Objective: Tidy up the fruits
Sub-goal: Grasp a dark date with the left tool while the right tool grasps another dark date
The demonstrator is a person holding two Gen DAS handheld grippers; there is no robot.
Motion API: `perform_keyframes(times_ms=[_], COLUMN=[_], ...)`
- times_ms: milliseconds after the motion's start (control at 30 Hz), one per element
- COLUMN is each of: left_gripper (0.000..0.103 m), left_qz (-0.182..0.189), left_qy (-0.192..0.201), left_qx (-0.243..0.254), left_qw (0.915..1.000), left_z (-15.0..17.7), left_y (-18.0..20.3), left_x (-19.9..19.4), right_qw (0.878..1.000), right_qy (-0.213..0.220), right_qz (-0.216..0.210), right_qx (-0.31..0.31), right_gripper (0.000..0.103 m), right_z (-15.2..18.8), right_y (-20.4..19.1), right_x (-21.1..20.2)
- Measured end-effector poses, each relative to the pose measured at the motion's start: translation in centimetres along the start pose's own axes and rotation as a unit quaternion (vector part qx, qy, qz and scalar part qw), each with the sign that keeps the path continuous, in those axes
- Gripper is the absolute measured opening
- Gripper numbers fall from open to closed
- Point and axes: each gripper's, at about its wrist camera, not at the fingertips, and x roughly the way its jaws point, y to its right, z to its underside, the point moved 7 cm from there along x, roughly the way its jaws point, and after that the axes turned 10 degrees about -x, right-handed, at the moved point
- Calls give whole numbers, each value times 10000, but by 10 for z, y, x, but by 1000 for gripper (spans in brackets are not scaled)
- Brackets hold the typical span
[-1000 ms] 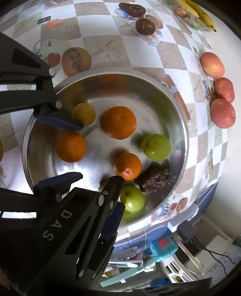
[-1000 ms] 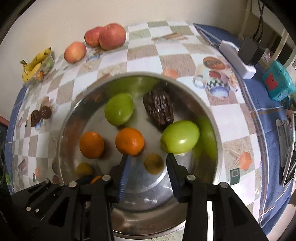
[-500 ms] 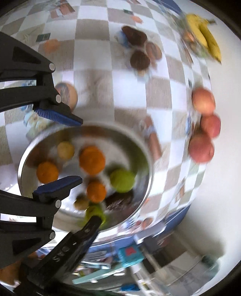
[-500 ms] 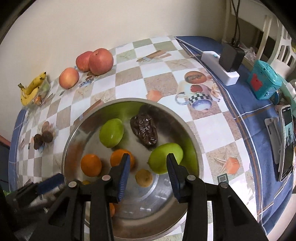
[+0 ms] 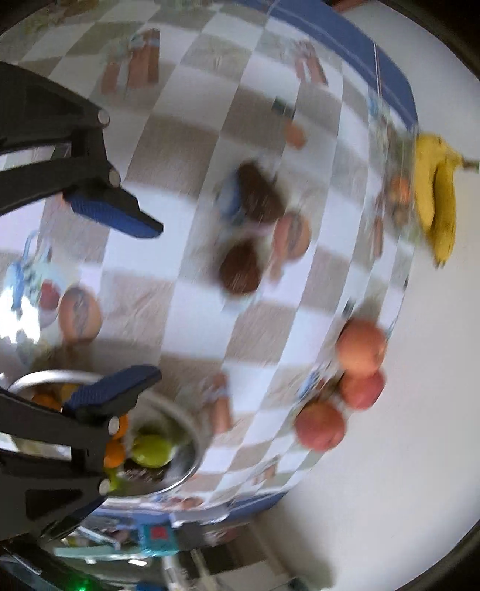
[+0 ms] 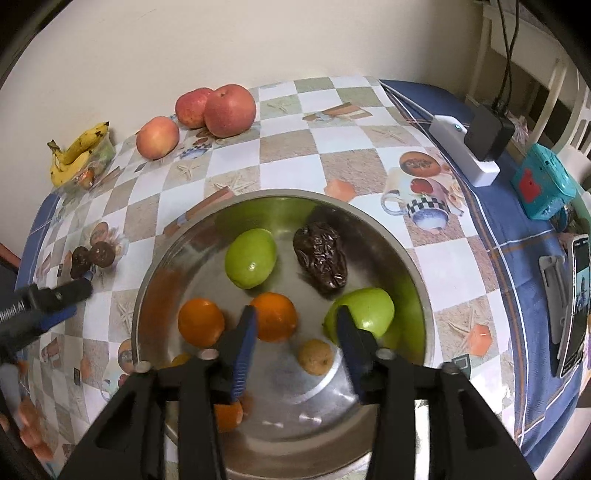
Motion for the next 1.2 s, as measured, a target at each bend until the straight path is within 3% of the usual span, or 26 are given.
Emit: perform_keyframes(times_ms=[33, 133, 300, 500, 600, 767, 967, 1200], left_gripper=[89, 101, 103, 103, 103, 103, 103, 97], left_qz=[-100, -285, -558, -657, -558, -20, 391, 364], left_qy=[89, 285, 439, 591, 680, 877, 701, 517], left_qx=[-88, -332, -467, -368, -254, -356, -593, -535], left_qw=[9999, 9986, 9964, 9954, 9958, 9955, 9950, 9966], left_z=[-6, -18, -34, -49, -56, -74, -83, -89], left_y=[-8, -29, -56, -69, -69, -69, -76, -78], left_x=[-1, -2, 0, -3, -5, -10, -4, 13], right_qw=[10000, 10000, 9996, 9991, 9988, 9976, 9944, 9882], right_qy=[20, 17, 56, 152, 200, 347, 559, 469], right_qz=[6, 29, 125, 112, 136, 62, -74, -508], right_qx=[7, -60, -262, -374, -421, -597, -893, -1367], right_gripper=[77, 79, 93, 95, 95, 95, 94, 94], right_z=[0, -1, -2, -10, -18, -35, -57, -72], right_y=[-1, -5, -17, -34, -43, -68, -106, -167], right_x=[0, 4, 9, 10, 9, 8, 5, 25])
